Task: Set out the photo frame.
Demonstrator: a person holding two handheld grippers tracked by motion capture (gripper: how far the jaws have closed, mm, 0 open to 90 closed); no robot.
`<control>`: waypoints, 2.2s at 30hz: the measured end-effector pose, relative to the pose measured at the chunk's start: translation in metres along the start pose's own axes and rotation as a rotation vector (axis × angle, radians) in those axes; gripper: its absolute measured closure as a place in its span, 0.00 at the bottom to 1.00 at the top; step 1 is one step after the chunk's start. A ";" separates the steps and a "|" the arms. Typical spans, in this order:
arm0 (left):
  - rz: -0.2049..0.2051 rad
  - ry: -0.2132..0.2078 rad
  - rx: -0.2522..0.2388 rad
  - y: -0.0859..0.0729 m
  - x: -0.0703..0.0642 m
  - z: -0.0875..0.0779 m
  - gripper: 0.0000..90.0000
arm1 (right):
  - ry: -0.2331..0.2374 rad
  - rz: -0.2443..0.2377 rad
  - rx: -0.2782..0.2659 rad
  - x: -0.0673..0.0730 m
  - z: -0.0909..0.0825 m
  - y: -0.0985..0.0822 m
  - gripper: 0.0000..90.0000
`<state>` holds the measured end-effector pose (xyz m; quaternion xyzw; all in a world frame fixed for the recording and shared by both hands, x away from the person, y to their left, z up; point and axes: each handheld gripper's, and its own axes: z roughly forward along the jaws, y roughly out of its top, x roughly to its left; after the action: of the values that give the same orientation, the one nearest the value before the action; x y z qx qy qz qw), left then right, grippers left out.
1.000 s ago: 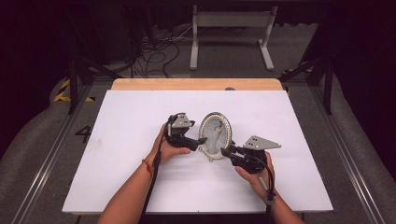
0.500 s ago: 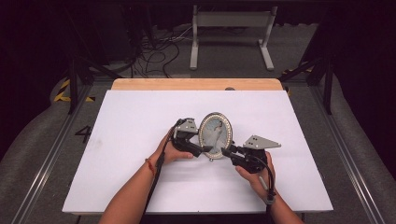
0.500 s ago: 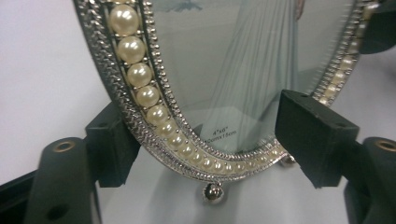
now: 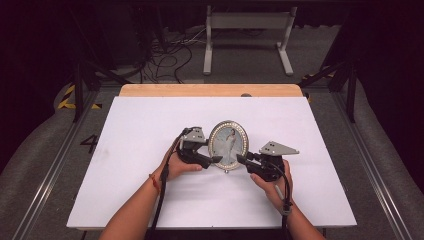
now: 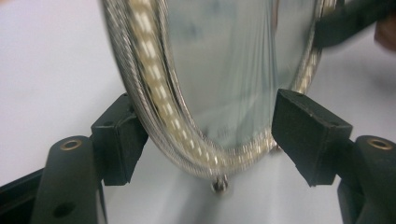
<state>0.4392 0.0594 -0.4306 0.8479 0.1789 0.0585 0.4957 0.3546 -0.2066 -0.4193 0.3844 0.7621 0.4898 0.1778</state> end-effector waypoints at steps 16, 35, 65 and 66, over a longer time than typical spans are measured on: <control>-0.007 0.040 -0.030 -0.003 0.004 -0.017 0.72 | -0.033 0.031 -0.079 -0.004 -0.009 0.003 0.87; -0.006 0.138 -0.009 -0.010 -0.018 -0.027 0.76 | -0.085 -0.004 -0.075 -0.003 0.001 0.009 0.83; -0.010 0.173 -0.004 -0.012 -0.029 -0.026 0.75 | -0.131 -0.037 -0.064 -0.001 0.004 0.011 0.82; -0.010 0.173 -0.004 -0.012 -0.029 -0.026 0.75 | -0.131 -0.038 -0.062 -0.001 0.004 0.011 0.82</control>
<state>0.4019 0.0759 -0.4259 0.8377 0.2251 0.1297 0.4804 0.3627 -0.2027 -0.4113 0.3953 0.7404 0.4836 0.2485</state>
